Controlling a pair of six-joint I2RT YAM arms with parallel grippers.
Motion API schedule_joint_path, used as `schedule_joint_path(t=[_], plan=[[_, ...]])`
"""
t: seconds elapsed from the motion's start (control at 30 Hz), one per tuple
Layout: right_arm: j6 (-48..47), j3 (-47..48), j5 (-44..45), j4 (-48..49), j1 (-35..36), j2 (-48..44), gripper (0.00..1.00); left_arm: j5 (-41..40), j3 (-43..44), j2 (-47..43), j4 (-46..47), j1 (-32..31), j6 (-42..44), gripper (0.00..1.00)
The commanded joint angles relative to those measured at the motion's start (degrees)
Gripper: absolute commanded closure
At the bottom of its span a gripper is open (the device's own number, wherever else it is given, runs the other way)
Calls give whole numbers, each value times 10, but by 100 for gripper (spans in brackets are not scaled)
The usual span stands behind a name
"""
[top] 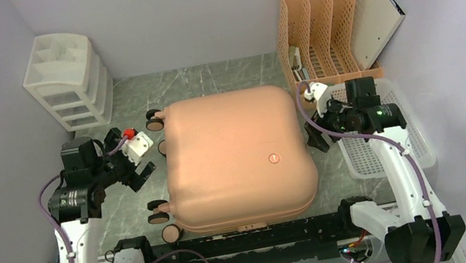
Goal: Open, take out, and arrange the luggage
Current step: Adjust the luggage at the center of the board.
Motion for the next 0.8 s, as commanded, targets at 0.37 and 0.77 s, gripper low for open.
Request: schedule_joint_path(t=[0.37, 0.77], plan=[[156, -9, 196, 243, 252, 130, 16, -17, -24, 20, 14, 2, -15, 4], [253, 276, 262, 286, 256, 404, 15, -20, -29, 19, 18, 2, -42, 4]])
